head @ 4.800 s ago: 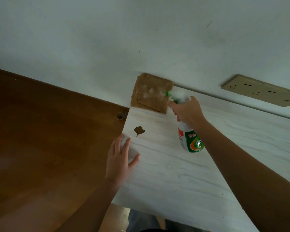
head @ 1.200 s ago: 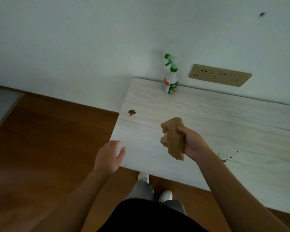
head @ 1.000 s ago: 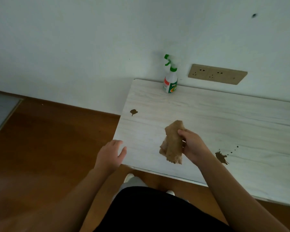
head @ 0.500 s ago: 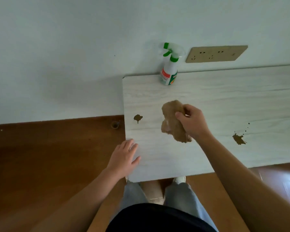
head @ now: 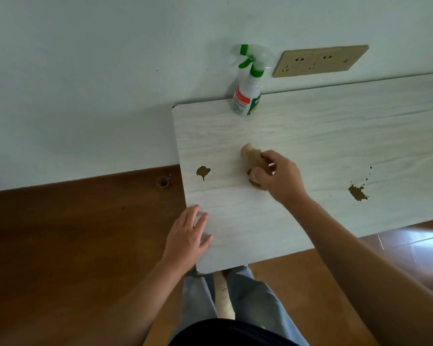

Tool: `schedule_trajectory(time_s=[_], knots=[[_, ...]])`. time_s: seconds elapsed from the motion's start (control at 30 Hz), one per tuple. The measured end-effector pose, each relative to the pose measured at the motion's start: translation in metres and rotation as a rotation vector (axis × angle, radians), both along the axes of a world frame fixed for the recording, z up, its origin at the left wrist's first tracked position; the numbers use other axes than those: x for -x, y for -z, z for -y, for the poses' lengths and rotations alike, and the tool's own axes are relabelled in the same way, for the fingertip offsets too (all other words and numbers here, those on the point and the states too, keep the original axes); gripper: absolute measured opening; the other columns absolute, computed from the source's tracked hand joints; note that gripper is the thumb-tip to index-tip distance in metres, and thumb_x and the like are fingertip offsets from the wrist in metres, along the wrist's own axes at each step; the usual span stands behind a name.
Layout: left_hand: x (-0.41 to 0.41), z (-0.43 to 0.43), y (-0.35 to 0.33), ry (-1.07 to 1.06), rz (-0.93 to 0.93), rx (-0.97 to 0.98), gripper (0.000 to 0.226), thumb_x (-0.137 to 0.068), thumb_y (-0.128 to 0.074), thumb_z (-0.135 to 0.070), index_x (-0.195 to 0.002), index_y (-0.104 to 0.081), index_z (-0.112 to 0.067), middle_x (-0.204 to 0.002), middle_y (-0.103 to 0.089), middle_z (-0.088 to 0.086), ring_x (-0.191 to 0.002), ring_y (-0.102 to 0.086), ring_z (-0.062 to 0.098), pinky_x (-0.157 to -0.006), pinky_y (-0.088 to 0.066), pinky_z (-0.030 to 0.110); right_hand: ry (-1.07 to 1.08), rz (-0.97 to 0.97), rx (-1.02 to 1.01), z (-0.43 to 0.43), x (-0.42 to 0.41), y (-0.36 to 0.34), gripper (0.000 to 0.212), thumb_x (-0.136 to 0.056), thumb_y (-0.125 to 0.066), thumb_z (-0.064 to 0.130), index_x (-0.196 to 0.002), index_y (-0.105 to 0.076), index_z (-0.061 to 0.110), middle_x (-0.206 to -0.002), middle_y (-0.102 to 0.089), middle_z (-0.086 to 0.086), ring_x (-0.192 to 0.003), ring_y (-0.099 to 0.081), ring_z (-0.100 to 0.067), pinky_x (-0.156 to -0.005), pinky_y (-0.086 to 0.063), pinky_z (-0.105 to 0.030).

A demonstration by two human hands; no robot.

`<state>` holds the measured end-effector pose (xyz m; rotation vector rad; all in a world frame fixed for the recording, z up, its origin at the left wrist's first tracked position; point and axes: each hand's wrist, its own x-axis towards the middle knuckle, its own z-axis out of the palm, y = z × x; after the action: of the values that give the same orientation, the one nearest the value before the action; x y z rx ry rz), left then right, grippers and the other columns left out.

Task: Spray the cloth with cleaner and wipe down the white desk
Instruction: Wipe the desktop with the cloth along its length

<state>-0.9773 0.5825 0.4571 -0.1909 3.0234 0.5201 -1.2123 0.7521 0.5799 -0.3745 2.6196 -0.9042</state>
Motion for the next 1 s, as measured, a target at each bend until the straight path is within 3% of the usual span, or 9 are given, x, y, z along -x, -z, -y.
schedule_trajectory(time_s=[0.17, 0.33, 0.43, 0.5, 0.53, 0.63, 0.7, 0.77, 1.0], knots=[[-0.004, -0.003, 0.004, -0.016, -0.04, 0.02, 0.057, -0.094, -0.065, -0.047, -0.14, -0.058, -0.013, -0.151, -0.052, 0.014, -0.138, -0.054, 0.031, -0.107, -0.054, 0.04, -0.029, 0.163, 0.005, -0.017, -0.041, 0.044, 0.03, -0.085, -0.069, 0.026, -0.115, -0.068, 0.021, -0.088, -0.068, 0.009, -0.076, -0.063, -0.012, -0.069, -0.049, -0.03], [-0.004, -0.003, 0.005, 0.006, -0.061, 0.06, 0.056, -0.095, -0.061, -0.047, -0.139, -0.058, -0.013, -0.15, -0.053, 0.015, -0.137, -0.054, 0.033, -0.107, -0.051, 0.04, -0.057, 0.279, 0.048, -0.034, -0.051, 0.051, 0.012, -0.087, -0.072, 0.035, -0.094, -0.072, 0.026, -0.08, -0.069, 0.008, -0.072, -0.062, -0.01, -0.065, -0.049, -0.029], [-0.004, -0.004, 0.005, -0.007, -0.053, 0.062, 0.056, -0.095, -0.061, -0.046, -0.14, -0.057, -0.013, -0.151, -0.052, 0.015, -0.139, -0.052, 0.033, -0.108, -0.053, 0.043, -0.154, 0.266, 0.081, -0.036, -0.046, 0.048, 0.023, -0.093, -0.065, 0.033, -0.086, -0.075, 0.014, -0.071, -0.066, 0.007, -0.066, -0.058, -0.006, -0.068, -0.05, -0.029], [-0.004, -0.007, 0.005, -0.03, -0.039, 0.066, 0.056, -0.095, -0.062, -0.046, -0.141, -0.056, -0.012, -0.152, -0.051, 0.015, -0.14, -0.051, 0.033, -0.107, -0.054, 0.044, -0.233, 0.14, 0.022, -0.034, -0.043, 0.05, 0.021, -0.093, -0.063, 0.029, -0.11, -0.072, 0.021, -0.1, -0.071, 0.011, -0.093, -0.063, -0.006, -0.086, -0.054, -0.029], [-0.004, -0.009, 0.006, -0.041, -0.035, 0.064, 0.057, -0.096, -0.061, -0.045, -0.142, -0.056, -0.012, -0.153, -0.05, 0.015, -0.141, -0.05, 0.033, -0.108, -0.053, 0.044, -0.307, 0.077, -0.042, -0.033, -0.044, 0.055, 0.032, -0.093, -0.063, 0.029, -0.124, -0.065, 0.024, -0.119, -0.067, 0.009, -0.11, -0.059, -0.009, -0.097, -0.051, -0.032], [-0.007, -0.016, 0.01, -0.069, -0.026, 0.065, 0.06, -0.098, -0.058, -0.046, -0.146, -0.049, -0.012, -0.159, -0.043, 0.016, -0.147, -0.044, 0.035, -0.116, -0.043, 0.044, -0.481, -0.042, -0.237, -0.032, -0.053, 0.077, 0.062, -0.095, -0.059, 0.037, -0.151, -0.039, 0.024, -0.158, -0.035, 0.004, -0.147, -0.025, -0.019, -0.121, -0.026, -0.039], [-0.009, -0.02, 0.012, -0.092, -0.019, 0.059, 0.06, -0.101, -0.053, -0.047, -0.15, -0.045, -0.014, -0.162, -0.038, 0.016, -0.15, -0.038, 0.035, -0.119, -0.036, 0.043, -0.491, -0.128, -0.307, -0.031, -0.052, 0.094, 0.068, -0.097, -0.056, 0.04, -0.157, -0.028, 0.023, -0.164, -0.023, 0.002, -0.153, -0.011, -0.021, -0.124, -0.011, -0.039], [-0.009, -0.022, 0.014, -0.112, -0.028, 0.046, 0.059, -0.103, -0.048, -0.049, -0.15, -0.044, -0.014, -0.163, -0.037, 0.015, -0.152, -0.036, 0.033, -0.12, -0.035, 0.043, -0.449, -0.189, -0.292, -0.026, -0.042, 0.106, 0.066, -0.099, -0.054, 0.036, -0.158, -0.027, 0.02, -0.166, -0.019, -0.001, -0.155, -0.007, -0.022, -0.125, -0.009, -0.041], [-0.006, -0.033, 0.017, -0.218, -0.046, 0.002, 0.057, -0.103, -0.049, -0.05, -0.147, -0.049, -0.013, -0.163, -0.038, 0.011, -0.152, -0.035, 0.028, -0.122, -0.034, 0.04, -0.418, -0.316, -0.271, 0.02, 0.014, 0.111, 0.063, -0.094, -0.051, 0.004, -0.154, -0.034, 0.012, -0.164, -0.025, -0.007, -0.154, -0.009, -0.026, -0.126, -0.002, -0.041]])
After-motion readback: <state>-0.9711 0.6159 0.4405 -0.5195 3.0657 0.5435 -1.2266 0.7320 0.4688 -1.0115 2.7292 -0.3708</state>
